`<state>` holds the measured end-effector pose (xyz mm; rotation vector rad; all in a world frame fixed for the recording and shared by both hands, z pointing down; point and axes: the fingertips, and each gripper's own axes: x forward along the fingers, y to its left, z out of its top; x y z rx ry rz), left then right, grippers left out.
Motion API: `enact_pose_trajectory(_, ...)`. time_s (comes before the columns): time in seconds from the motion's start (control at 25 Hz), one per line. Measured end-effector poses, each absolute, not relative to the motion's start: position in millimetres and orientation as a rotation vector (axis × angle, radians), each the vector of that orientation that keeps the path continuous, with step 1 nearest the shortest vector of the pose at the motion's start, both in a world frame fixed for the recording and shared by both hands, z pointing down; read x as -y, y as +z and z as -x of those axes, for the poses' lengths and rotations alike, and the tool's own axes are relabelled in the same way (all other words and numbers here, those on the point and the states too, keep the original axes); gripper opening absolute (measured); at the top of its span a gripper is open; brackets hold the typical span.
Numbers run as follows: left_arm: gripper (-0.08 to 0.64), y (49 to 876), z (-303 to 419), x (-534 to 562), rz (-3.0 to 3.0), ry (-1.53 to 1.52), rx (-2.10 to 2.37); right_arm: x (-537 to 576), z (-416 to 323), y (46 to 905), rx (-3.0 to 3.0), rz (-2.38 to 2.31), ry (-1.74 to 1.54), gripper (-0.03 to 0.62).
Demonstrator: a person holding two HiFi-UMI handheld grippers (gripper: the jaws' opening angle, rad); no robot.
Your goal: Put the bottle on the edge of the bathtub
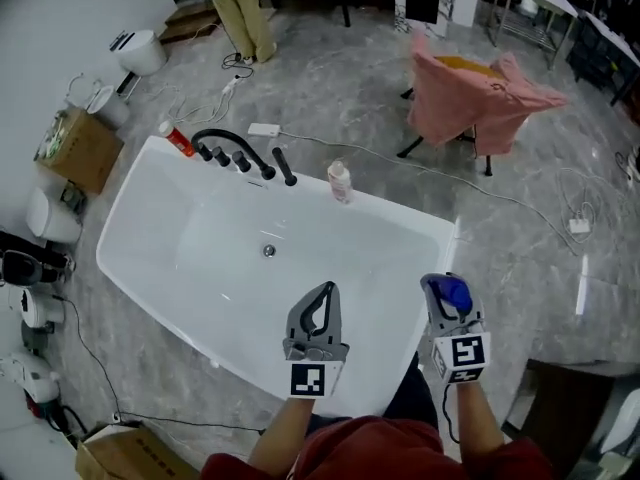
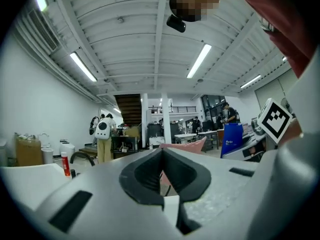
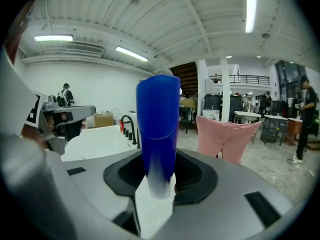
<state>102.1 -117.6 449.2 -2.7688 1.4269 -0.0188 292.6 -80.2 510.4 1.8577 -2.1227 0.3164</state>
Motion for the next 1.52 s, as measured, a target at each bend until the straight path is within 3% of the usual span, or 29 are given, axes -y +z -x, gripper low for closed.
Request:
enact_pose_trajectory(0.4,0.005,533,-138,189,2.665,-0.204,-1.710,196,-334,635,2.198,-1.654,0.444,0.150)
enact_pose_trajectory(0.76,0.005,589,-144,215,2.620,-0.316,-1.909,299,-330,730,2.228,-1.504,0.449,0.150)
enact_pose_trajectory(1.4,0.005,613,-133,236,2.591,-0.340,-1.987,376,-291,773,2.281,-1.473,0.359,0.154)
enact_pose_trajectory(1.52,0.005,611,-132,233,2.591,-0.332,-1.997,371,-294,782,2.259,-1.456,0.427,0.197)
